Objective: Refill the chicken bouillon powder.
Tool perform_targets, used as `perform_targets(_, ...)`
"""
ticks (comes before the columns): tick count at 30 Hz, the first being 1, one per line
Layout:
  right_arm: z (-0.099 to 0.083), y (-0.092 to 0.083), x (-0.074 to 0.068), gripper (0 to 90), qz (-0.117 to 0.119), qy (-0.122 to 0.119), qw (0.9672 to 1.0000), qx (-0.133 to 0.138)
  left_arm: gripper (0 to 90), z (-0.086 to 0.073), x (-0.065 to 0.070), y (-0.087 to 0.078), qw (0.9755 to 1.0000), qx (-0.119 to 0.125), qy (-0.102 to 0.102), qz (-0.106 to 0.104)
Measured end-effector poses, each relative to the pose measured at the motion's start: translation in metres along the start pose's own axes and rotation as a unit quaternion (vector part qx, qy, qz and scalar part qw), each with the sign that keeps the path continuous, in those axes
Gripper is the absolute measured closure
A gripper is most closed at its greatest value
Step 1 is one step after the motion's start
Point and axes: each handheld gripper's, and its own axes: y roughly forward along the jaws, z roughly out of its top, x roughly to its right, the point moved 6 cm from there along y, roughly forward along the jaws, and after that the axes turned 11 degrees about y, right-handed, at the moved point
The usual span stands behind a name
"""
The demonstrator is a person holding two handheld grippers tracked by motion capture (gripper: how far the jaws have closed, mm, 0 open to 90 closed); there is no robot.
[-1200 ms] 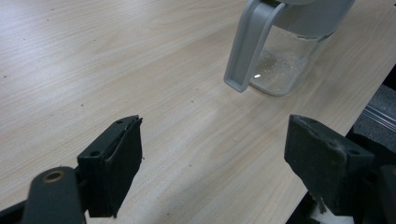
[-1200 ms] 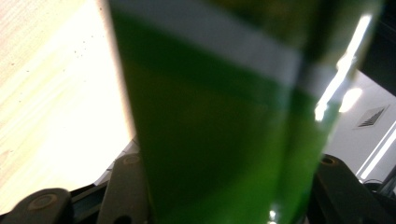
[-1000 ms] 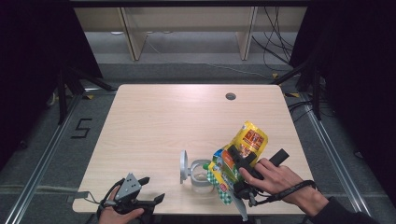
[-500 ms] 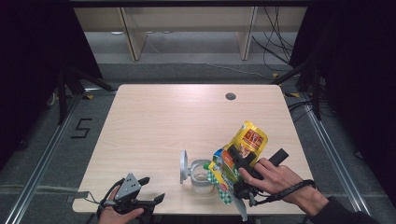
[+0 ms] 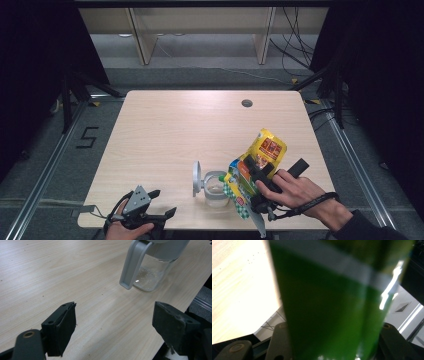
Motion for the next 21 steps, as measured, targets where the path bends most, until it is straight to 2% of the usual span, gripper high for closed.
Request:
perform_targets(1, -0.0007, -0.0004, -0.0013, 54.8, 0.003, 0.008, 1.0, -0.003, 18.8, 0.0, 0.0002, 0.0002, 1.0, 0.0, 0.0, 0.0)
perform_targets(4, -0.0004, -0.0003, -0.0012, 54.8, 0.001, -0.002, 1.0, -0.003, 18.7, -0.0001, 0.0002, 0.0003, 1.0, 0.0, -0.001, 0.0)
perform_targets(5, -0.0003, -0.0004, -0.0003, 54.8, -0.004, -0.001, 1.0, -0.001, 18.8, -0.0002, 0.0001, 0.0001, 1.0, -0.001, -0.001, 0.001)
perform_targets(6, -0.0001, 0.0001, -0.0005, 54.8, 0.003, -0.001, 1.0, 0.002, 18.8, -0.0003, 0.0, 0.0, 1.0, -0.002, -0.001, 0.002)
perform_targets(11, -0.0008, -0.0003, -0.0014, 54.8, 0.004, 0.007, 1.0, -0.004, 18.7, -0.0001, 0.0002, 0.0003, 1.0, 0.0, 0.0, -0.001)
perform_targets(14, -0.0002, -0.0001, -0.0003, 54.8, 0.003, -0.001, 1.0, 0.0, 18.7, -0.0003, 0.0003, 0.0002, 1.0, -0.002, -0.002, 0.001)
perform_targets(15, 0.0003, 0.0004, 0.0006, 54.8, 0.002, -0.008, 1.0, 0.003, 18.7, -0.0011, -0.0009, -0.0007, 0.9999, -0.009, 0.006, 0.002)
perform_targets(16, -0.0001, 0.0002, 0.0004, 54.8, 0.001, -0.005, 1.0, 0.002, 18.7, -0.0007, -0.0006, 0.0003, 1.0, -0.002, 0.004, -0.001)
perform_targets(18, -0.0005, 0.0004, 0.0004, 54.8, 0.001, -0.006, 1.0, 0.002, 18.8, -0.0011, -0.0008, -0.0005, 0.9999, -0.009, 0.007, 0.001)
perform_targets(21, -0.0021, 0.0004, -0.0014, 54.8, 0.004, -0.001, 1.0, -0.002, 18.7, -0.0007, -0.0006, 0.0003, 1.0, -0.002, 0.005, -0.001)
